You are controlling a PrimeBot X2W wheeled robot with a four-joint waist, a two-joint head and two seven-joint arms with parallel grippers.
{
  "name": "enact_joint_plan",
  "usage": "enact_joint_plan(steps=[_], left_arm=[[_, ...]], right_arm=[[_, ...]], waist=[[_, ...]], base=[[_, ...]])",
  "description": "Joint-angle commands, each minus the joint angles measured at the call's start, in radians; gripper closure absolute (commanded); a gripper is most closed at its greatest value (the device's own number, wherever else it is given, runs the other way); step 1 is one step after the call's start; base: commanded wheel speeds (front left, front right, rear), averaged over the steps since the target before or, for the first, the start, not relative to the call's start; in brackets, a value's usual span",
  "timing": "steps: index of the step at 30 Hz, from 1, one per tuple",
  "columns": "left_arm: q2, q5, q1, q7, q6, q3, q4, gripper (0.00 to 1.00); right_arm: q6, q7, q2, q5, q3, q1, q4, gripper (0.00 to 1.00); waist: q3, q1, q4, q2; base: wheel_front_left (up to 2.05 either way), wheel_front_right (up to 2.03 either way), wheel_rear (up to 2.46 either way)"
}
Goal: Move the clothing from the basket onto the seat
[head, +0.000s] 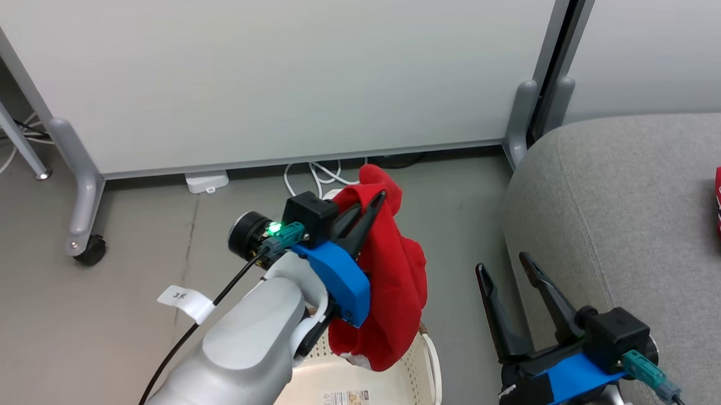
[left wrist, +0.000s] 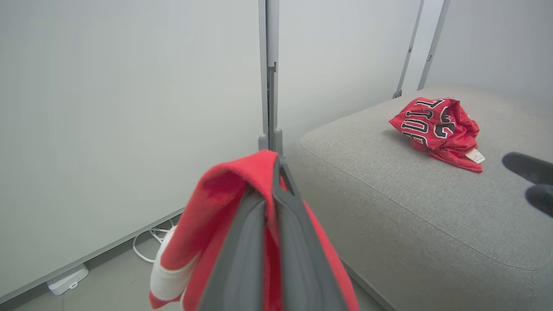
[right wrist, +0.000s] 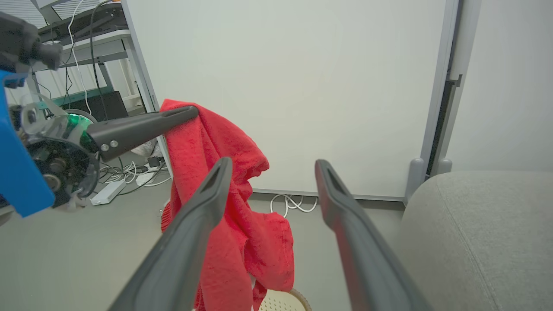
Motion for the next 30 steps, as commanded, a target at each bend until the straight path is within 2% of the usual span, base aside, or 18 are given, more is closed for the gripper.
enact_joint_plan(steps=[1,10,20,30], left_arm=[[0.000,-0.011,-0.019,0.007,-0.008,-0.013,-0.016,1.00],[0.000,-0.067,-0.050,0.015,0.043,-0.075,-0.068,1.00],[0.000,-0.106,-0.065,0.016,0.062,-0.128,-0.090,1.00],[0.000,-0.148,-0.095,0.014,0.081,-0.196,-0.121,1.00]], right_arm=[[0.000,0.002,-0.001,0.008,0.005,0.019,0.005,0.00],[0.000,0.015,-0.001,0.013,0.031,0.027,0.021,0.00],[0.000,0.079,-0.001,0.013,0.114,-0.059,0.126,0.00],[0.000,0.105,-0.001,0.075,0.187,-0.262,0.379,0.00]], waist=[[-0.019,0.0002,0.011,-0.0001],[-0.035,0.0002,0.021,-0.0001],[-0.028,0.0002,0.013,-0.0001],[-0.017,0.0002,0.026,-0.0001]], base=[[0.00,0.00,0.00],[0.00,0.00,0.00],[0.00,0.00,0.00],[0.00,0.00,0.00]])
